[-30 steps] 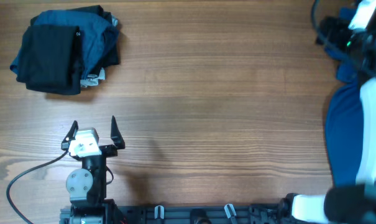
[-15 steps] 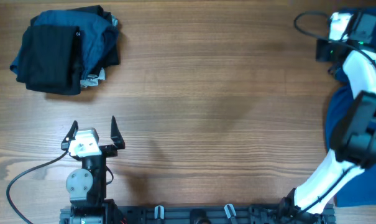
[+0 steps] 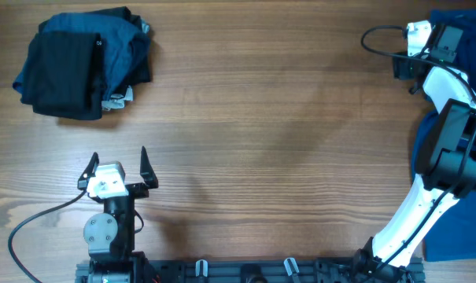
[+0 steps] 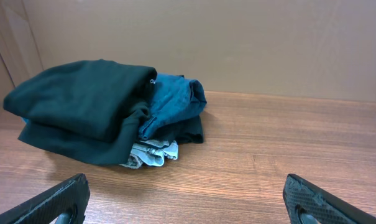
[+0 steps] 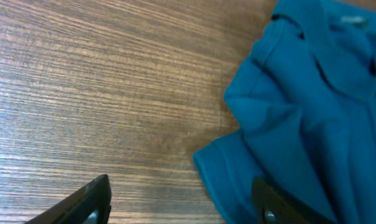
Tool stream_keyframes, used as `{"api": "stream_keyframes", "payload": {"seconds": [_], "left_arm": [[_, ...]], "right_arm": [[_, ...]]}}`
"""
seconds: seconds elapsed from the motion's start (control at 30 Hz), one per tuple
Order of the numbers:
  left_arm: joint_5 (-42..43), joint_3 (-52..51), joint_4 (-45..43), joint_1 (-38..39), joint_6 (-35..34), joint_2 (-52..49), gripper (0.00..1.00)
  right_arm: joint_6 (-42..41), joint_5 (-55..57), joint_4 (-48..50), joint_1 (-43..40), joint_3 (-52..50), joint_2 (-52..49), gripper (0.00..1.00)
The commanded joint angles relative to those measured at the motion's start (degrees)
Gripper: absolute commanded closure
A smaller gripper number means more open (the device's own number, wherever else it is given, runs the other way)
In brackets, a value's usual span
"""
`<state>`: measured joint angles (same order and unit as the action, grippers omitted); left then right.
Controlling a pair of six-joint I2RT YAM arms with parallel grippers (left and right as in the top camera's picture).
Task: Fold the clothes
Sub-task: 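Reach the right gripper to the teal polo shirt's far edge and grasp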
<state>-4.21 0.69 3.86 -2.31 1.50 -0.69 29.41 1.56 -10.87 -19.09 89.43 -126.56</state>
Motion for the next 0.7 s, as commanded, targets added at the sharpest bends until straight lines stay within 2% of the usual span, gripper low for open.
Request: {"api": "stream_keyframes", "payload": {"seconds": [0.0,0.4,0.6,0.67], "left_arm": [[0.50,-0.33,-0.04,0.28,1.27,0.52,0.00],[0.48,-0.33,-0.04,0.28,1.27,0.52,0.00],[0.48,-0.31,-0.04,0.28,1.27,0.52,0.00],[0.48,-0.31,-0.04,0.28,1.27,0.52,0.00]], "right_arm": [[3.78,0.20,1.03,-0.68,0.87,-2.47,0.31],[3.37,1.22,2.93,-4.00,0.87,-5.99,0.36],[2.62,-2.05,2.80,-4.55,0.83,-6.62,0.44],[1.86,-2.03,2.73,-4.55,0.83,-6.91,0.52]]}}
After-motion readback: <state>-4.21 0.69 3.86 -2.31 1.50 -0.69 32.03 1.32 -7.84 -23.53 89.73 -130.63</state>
